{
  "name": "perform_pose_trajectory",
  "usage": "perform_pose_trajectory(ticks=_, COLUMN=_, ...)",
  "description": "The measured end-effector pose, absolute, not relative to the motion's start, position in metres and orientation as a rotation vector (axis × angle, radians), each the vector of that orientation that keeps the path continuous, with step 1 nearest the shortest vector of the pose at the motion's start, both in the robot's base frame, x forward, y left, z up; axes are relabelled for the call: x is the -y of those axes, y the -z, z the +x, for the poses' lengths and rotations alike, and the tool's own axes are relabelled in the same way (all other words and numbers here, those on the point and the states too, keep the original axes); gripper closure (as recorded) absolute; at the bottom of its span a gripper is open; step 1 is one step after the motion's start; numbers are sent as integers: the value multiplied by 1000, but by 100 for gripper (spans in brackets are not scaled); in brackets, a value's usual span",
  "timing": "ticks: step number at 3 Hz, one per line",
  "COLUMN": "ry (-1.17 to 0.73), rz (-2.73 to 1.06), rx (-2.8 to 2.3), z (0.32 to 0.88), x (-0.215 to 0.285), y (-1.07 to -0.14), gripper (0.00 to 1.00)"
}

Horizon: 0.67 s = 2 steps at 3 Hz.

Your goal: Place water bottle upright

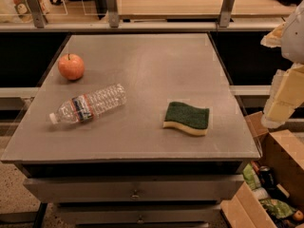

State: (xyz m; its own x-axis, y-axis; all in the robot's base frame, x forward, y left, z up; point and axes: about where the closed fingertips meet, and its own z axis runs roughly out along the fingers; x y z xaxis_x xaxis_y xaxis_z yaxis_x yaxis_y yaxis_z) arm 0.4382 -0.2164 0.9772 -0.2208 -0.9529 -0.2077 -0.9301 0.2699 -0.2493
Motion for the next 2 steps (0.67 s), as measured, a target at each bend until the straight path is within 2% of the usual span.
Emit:
perform_pose_trajectory(ticks=1, ry=102, rz=-1723, rx=-2229, z=438, x=216, y=-977, gripper=0)
perform_pose_trajectory(ticks=2, ry=127, rz=-1821, rx=-2173, z=451, x=196, y=-979, gripper=0)
